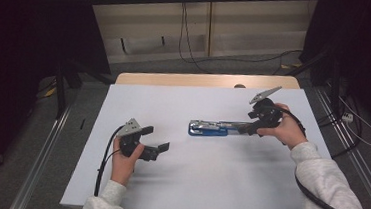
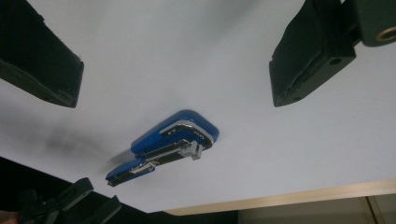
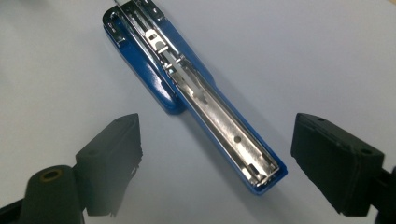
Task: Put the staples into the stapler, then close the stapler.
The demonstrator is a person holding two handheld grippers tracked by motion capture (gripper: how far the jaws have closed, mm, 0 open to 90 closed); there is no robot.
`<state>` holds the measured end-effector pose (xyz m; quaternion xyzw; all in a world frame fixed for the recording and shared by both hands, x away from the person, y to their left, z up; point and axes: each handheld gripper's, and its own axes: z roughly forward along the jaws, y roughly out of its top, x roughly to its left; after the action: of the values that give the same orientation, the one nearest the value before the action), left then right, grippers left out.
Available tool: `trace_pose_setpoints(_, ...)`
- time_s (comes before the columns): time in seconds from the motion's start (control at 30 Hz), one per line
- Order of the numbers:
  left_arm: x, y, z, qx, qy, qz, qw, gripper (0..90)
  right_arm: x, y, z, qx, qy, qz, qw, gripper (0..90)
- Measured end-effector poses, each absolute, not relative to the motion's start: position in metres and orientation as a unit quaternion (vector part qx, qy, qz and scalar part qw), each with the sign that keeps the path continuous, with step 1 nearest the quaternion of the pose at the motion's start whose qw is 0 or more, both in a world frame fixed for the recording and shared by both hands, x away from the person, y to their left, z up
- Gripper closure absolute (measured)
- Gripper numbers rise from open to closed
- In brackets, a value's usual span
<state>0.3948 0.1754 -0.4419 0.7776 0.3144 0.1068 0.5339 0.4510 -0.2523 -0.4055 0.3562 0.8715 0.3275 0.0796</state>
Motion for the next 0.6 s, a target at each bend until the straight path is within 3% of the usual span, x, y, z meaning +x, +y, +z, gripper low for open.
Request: trace_pose_setpoints(0.6,0.429,0.14,-0.445,0.775,0.334,0.11,0.525,4.3,0.43,-0.278,-0.422,0.392,0.85,0.333,0.111,14.4)
